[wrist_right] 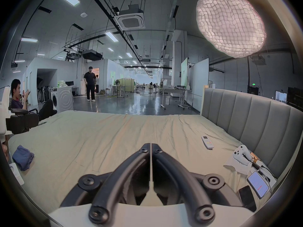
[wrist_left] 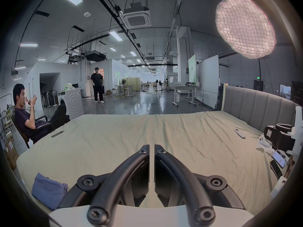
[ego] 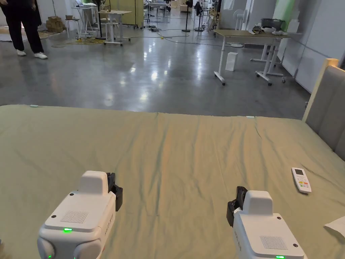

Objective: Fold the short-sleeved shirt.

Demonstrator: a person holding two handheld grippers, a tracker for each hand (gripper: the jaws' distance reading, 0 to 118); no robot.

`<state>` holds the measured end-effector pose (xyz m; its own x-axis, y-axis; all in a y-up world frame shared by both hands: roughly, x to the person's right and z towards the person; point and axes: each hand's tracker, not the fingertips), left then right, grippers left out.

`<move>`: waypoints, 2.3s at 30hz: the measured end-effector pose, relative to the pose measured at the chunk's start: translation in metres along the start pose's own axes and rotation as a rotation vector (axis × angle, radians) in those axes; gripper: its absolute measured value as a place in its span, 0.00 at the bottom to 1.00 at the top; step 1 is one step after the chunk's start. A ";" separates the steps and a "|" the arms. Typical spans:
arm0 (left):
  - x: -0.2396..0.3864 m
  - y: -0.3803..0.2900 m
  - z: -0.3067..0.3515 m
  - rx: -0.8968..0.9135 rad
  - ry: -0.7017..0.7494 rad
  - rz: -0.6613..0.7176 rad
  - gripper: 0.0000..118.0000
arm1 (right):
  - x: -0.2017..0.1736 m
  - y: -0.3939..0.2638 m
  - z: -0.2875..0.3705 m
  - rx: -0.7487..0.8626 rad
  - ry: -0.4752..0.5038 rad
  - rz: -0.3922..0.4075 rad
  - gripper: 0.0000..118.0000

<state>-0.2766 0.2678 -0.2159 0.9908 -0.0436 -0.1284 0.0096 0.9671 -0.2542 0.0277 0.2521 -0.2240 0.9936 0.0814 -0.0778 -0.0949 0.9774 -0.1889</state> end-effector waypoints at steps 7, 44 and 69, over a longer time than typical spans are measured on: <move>0.000 0.003 0.001 0.006 0.010 0.001 0.30 | -0.001 0.000 -0.004 0.007 0.006 -0.006 0.49; -0.020 -0.005 -0.004 0.138 0.014 0.085 0.96 | 0.001 0.028 -0.011 0.017 -0.123 -0.094 1.00; -0.025 -0.009 -0.011 0.049 0.005 0.120 0.96 | -0.004 0.031 -0.023 -0.165 -0.059 -0.207 1.00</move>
<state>-0.3030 0.2579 -0.2208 0.9844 0.0725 -0.1600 -0.1027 0.9765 -0.1897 0.0194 0.2777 -0.2523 0.9943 -0.1011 0.0353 0.1070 0.9298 -0.3522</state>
